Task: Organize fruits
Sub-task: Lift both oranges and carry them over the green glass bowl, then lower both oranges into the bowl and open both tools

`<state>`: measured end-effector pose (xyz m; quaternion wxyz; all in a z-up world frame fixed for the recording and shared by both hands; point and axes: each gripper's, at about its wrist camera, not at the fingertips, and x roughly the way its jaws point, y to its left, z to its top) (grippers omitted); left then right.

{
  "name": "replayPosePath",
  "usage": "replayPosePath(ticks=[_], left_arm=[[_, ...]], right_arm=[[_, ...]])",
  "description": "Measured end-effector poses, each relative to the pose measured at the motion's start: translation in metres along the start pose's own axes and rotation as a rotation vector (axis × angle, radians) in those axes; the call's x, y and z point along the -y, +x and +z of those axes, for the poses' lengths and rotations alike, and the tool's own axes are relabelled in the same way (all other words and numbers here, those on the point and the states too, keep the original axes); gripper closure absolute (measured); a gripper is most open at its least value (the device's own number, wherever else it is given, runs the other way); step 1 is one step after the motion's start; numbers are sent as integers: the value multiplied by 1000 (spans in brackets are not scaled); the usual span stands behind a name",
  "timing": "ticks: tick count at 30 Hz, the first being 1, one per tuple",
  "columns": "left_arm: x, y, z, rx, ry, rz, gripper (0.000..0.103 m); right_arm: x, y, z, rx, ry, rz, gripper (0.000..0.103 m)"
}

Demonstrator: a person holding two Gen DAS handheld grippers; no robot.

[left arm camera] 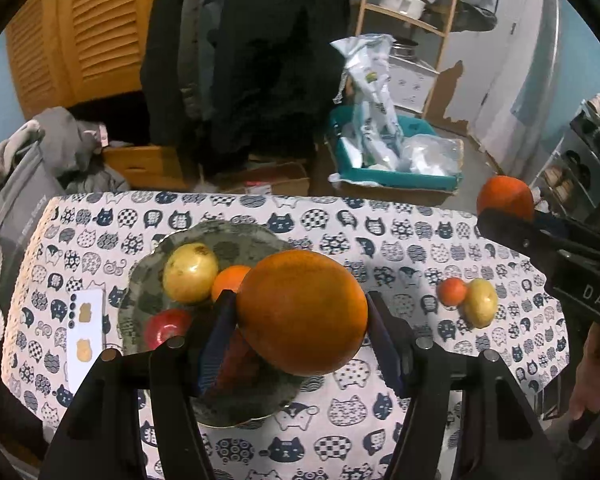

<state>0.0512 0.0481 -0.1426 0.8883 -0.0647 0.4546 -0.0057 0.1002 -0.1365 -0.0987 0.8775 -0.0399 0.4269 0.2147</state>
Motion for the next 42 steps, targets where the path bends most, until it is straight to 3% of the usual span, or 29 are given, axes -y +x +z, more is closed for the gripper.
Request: replayPosePath(ticks=[14,34,36,39,42], left_arm=[[-26,58,-15,-134,-48,-20,37],[-25,102,-21,-248,-74,-43,36],[-24,103,-21,-254,-70,-46,33],[-24,101,-20,-243,-68,-50,20],[-26,98,-18,-236,-65,-41,18]], right_arm=[[-37,61,1,-108,-36,35,60],[-26,79,-6,-156,-18,23,60],[-26,80,-4,-156,-15,25,60],[-26,82,-3,-158,-10,29,60],[-27,83,-1,-158,-4,31,60]])
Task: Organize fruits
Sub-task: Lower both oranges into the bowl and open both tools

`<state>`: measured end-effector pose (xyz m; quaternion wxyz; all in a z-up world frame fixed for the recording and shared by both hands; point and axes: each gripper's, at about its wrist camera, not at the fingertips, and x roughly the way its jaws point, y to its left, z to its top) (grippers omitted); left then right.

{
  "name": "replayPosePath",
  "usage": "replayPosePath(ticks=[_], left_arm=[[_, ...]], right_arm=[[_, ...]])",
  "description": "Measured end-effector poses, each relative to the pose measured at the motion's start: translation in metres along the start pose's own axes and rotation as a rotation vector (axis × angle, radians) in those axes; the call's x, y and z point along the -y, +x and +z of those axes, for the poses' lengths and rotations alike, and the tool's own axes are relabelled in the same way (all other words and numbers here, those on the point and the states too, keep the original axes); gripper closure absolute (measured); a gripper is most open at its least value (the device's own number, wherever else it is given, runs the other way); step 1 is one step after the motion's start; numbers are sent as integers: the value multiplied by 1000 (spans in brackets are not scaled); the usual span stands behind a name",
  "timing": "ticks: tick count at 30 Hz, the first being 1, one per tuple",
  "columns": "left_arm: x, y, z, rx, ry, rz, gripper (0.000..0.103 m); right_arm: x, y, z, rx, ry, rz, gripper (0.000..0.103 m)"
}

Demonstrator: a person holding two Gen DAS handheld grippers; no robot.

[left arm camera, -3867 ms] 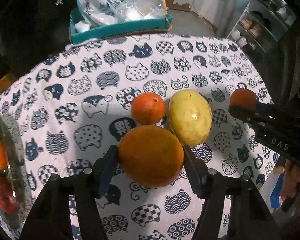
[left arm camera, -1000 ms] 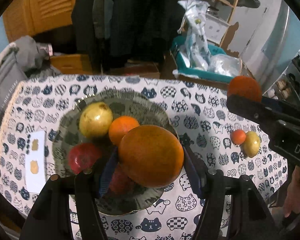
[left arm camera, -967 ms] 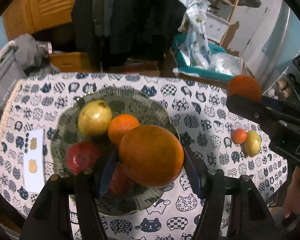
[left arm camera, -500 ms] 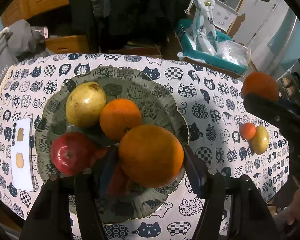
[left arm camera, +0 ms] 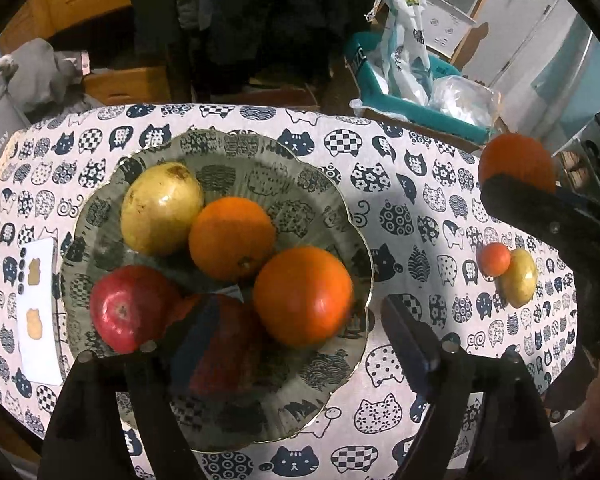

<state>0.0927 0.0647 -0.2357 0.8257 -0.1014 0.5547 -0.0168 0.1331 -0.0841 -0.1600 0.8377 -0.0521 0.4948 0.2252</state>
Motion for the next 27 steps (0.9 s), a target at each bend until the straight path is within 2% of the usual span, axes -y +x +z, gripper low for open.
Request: replayPosePath(ticks=[8,14,27], left_arm=[[-19,-24,2,45,-46,7,18],[-41,-40,3,80,-69,75,18],[-93,-53,-3,115,-172,133,18]], right_arm=[[-6,7,7,-3,1,25,60],[-16,23,12,-27,-3,54,60],[-48,67,15,-105,-63,69,60]])
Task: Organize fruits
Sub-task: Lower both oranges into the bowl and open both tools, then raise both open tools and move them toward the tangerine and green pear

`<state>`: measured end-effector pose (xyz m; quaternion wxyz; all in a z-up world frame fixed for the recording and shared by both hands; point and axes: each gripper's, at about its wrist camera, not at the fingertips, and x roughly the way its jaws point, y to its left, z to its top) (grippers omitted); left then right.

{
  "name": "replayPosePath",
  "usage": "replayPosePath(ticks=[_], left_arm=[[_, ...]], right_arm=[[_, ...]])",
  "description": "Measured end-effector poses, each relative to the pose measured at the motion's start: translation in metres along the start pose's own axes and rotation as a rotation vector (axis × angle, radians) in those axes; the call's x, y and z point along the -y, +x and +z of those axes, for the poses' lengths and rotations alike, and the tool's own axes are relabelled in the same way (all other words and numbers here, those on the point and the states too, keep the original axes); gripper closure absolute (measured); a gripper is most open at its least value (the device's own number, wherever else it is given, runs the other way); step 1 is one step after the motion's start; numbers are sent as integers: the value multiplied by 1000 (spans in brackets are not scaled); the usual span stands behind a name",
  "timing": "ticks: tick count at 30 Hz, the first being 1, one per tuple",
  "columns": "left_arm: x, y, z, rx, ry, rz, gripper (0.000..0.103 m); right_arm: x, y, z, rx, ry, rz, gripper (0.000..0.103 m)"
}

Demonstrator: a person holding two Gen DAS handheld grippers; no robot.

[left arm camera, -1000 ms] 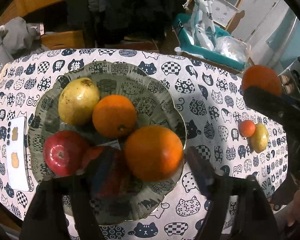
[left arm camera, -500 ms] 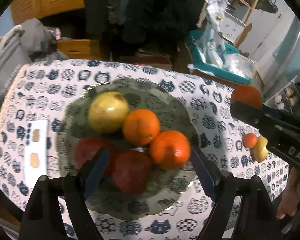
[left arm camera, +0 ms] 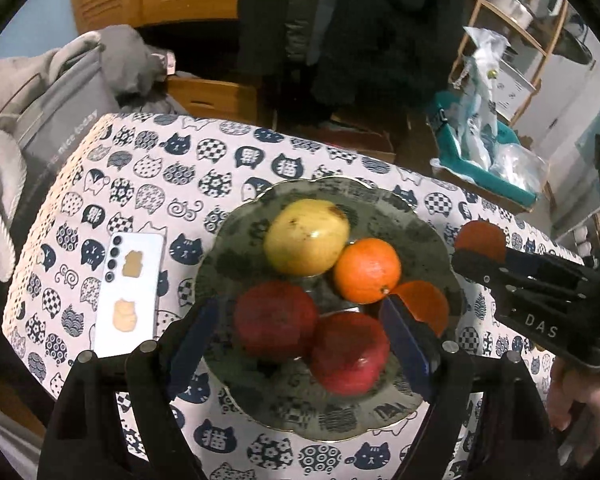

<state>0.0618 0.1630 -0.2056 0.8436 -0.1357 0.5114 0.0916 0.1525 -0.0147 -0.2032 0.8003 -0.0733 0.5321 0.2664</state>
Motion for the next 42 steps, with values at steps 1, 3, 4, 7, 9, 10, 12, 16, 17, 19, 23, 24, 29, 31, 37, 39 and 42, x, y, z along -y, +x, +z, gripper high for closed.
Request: replayPosePath(ticks=[1,3,4,7,9,10,12,16,17,19,23,24,29,31,37,39,42], left_arm=[[-3,0,0,0,-7,2,18],[-11,0,0,1,-23,5,18],[-12,0,0,0,-25,5,18],[-18,-1,-2,0,-36,8,18],[-21,-2,-2,1,-37,7,18],[-22,-2,-2,2,-38,9,18],[-24,-3,-2,3,-44,5,18],[-24,-4,-1,4,-47,-1,18],[-23,-5,-1,4,-46,-3,18],[-22,-7,0,9,-41,-3,18],[-18,-16,1,27,-38,-13,18],[-17,-17,2,31,-37,-14,18],[-11,-27,3,51,-28,-27,18],[-8,-31,3,59,-21,-28,18],[7,-45,5,87,6,-43,18],[13,-51,5,98,17,-48,18],[21,-59,5,113,32,-60,18]], right_arm=[[-2,2,1,-2,-3,2,60],[-6,7,2,-13,-11,4,60],[-8,10,3,-18,-16,5,60],[-12,16,5,-31,-25,6,59],[-14,19,5,-35,-27,8,59],[-15,20,5,-39,-30,9,59],[-17,21,6,-47,-36,8,55],[-20,15,7,-23,-48,4,43],[-20,14,8,-21,-48,4,43],[-19,10,9,-14,-45,1,43],[-14,-5,12,18,-20,-2,43],[-13,-9,12,27,-16,-2,42],[-9,-36,11,87,-16,-35,40],[-7,-45,10,108,-13,-45,40],[-1,-76,3,167,-21,-96,40],[3,-87,1,187,-19,-110,40],[8,-102,-3,212,-13,-117,40]])
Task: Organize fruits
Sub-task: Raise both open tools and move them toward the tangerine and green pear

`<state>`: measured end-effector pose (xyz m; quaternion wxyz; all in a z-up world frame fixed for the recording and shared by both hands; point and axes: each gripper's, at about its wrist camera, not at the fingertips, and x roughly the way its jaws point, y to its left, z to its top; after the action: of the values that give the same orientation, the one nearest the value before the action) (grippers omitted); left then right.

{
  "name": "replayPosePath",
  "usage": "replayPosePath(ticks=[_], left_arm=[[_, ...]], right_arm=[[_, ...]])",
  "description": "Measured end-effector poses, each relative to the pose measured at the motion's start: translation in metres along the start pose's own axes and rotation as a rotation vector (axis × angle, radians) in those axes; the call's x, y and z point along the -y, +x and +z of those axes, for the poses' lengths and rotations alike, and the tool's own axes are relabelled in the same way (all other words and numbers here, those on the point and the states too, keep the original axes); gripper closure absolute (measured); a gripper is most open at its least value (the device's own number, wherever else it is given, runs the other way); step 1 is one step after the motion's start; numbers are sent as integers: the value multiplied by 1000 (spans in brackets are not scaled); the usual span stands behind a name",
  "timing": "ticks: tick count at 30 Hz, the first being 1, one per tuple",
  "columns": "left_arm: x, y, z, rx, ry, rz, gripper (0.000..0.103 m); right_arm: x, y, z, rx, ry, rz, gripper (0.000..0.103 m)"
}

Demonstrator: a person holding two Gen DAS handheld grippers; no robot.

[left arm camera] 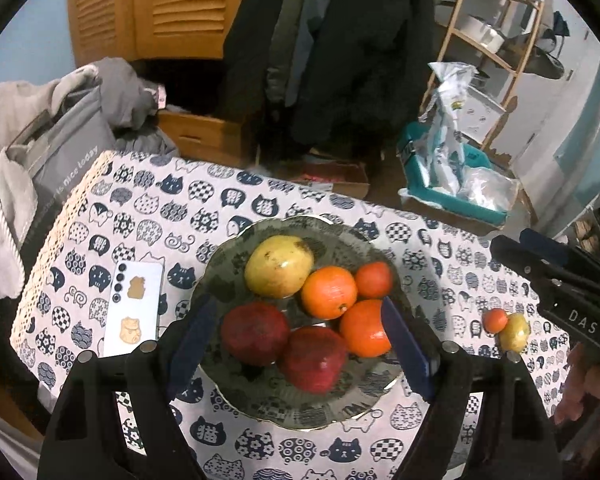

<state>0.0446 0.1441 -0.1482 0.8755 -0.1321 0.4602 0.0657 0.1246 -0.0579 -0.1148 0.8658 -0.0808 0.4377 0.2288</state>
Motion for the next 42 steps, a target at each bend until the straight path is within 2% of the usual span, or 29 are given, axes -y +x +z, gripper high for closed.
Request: replayPosePath(ticks=[6,14,19,24,33,42], left_arm=[[14,-18,1,34,24,-21,18],[36,-42,1,90,76,-19,16],[51,-56,1,120,106,-30,14],[66,-67,0,146,126,-47,7],[105,-76,-1,165,180,-83,2],[147,-58,-9,122,255,-95,2]], right_arm=[[14,-32,-2,57,19,-28,34],[23,-72,-9,121,17,-54,32],[29,-94,-16,164,9,-78,26],[42,-114,-26,193,18,-97,24],[80,-134,-49,198,72,-148,24],[133,-136,-76,160,166,-204,24]])
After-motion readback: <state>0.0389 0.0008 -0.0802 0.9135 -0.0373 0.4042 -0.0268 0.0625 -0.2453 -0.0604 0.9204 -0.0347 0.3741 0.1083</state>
